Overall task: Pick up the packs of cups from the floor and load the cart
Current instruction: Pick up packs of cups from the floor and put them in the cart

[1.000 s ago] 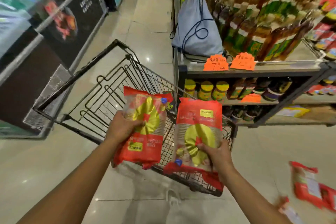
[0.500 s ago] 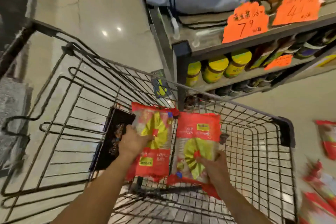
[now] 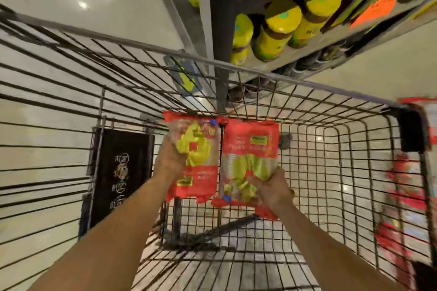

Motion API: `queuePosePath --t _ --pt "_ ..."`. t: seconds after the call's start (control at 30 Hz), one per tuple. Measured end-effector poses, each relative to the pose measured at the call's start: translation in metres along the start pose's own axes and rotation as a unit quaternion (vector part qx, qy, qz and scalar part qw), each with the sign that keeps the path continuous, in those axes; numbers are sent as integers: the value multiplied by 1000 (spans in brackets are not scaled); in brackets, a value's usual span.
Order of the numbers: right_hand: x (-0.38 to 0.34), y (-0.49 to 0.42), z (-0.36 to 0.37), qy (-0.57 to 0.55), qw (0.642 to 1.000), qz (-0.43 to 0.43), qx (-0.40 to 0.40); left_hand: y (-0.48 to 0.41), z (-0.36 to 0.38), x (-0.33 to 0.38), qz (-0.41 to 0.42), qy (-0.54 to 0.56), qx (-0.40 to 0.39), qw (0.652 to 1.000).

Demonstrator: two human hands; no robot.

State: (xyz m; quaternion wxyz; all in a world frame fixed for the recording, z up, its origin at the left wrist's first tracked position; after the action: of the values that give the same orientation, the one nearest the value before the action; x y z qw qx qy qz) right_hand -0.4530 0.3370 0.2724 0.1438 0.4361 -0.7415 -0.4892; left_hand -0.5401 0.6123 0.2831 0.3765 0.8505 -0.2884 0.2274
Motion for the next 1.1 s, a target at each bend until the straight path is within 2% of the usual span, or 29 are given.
queuePosePath --t 0.07,0.13,0.27,0.37,0.47,0.53,0.67,0.8,0.9,1.03,1.1 --pt "-12 23 -8 66 996 -16 52 13 -18 18 41 -45 -40 997" --pt "-26 52 -15 157 982 -38 96 35 -40 41 77 -135 -74 985" --pt "-57 126 -31 270 932 -165 176 94 -88 91 165 -248 -84 951" --pt "-75 196 -49 309 893 -233 228 136 -126 122 257 -334 -85 903" --pt "-73 272 -68 292 874 -268 281 181 -162 152 352 -428 -60 830" --pt "-60 321 -78 292 863 -280 303 215 -183 172 402 -455 -33 794" --pt "-17 400 -108 270 855 -264 356 282 -204 214 477 -476 -1 739" --pt "43 439 -148 241 866 -220 380 338 -192 255 550 -490 5 677" --pt "95 451 -186 209 870 -178 410 372 -162 296 591 -505 -9 629" --pt "163 455 -243 166 878 -110 435 415 -100 355 639 -484 -32 597" --pt "196 450 -273 145 875 -83 454 436 -60 384 663 -486 -45 568"
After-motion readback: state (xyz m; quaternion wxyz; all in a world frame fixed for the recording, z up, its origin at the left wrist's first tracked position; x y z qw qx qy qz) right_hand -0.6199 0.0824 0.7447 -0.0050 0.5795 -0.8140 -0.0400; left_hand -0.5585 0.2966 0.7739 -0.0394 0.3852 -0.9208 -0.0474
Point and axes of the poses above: each hand's wrist, its own y-axis away from the middle knuckle, its own z-axis out of the palm, x = y × z, the point moved 1 cm from there along -y, towards the middle knuckle, and after that the axes turned 14 degrees about z, right-handed, at the moved point
